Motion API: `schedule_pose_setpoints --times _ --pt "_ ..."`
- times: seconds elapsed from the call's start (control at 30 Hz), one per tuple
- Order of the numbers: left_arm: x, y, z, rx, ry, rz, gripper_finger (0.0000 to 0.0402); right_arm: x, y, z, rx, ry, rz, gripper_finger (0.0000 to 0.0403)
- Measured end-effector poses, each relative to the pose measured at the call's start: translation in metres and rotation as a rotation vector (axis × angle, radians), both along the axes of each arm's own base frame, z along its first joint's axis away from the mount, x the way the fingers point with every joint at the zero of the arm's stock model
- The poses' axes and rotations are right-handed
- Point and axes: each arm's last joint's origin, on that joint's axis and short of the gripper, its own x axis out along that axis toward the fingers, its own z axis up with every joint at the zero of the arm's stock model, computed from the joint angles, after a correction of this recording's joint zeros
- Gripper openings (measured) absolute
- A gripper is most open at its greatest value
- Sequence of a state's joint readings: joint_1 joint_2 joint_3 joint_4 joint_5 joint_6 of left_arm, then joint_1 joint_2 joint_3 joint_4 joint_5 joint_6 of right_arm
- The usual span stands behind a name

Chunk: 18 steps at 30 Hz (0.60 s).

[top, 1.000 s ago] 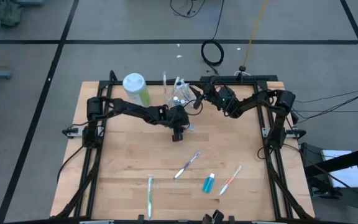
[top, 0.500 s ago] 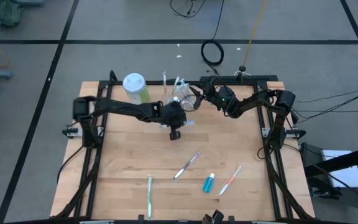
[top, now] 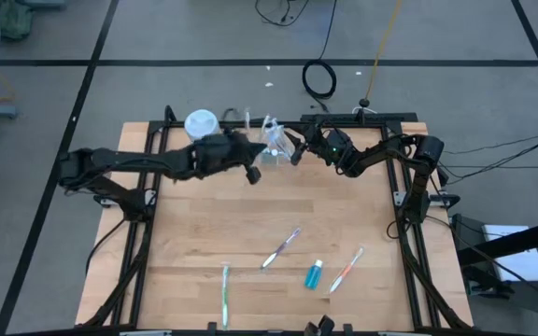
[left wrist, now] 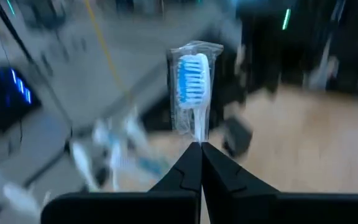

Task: Pick & Place toothbrushing station
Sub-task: Put the blue toothbrush into the transparent organizer

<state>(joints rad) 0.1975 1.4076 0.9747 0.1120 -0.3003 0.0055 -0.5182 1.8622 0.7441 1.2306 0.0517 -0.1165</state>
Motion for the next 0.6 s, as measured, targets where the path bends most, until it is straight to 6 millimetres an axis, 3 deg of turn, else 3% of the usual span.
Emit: schedule_pose_setpoints --times 0.2,0.3,0.43,0.6 --pt "-0.021 0.008 -0.040 0.079 -0.384 0.136 0.0001 0.000 0.001 -0.001 0.004 0.008 0.002 0.0109" --pt "-0.028 0.015 -0.066 0.094 -0.475 0.226 0.0001 0.000 0.001 -0.001 0.004 0.007 0.002 0.0109" --pt "-0.020 0.028 -0.083 0.107 -0.559 0.266 0.0001 0.000 0.001 -0.001 0.004 0.007 0.003 0.0109" --pt "0.005 0.036 -0.101 0.155 -0.523 0.379 0.0001 0.000 0.001 -0.001 0.004 0.007 0.003 0.0109"
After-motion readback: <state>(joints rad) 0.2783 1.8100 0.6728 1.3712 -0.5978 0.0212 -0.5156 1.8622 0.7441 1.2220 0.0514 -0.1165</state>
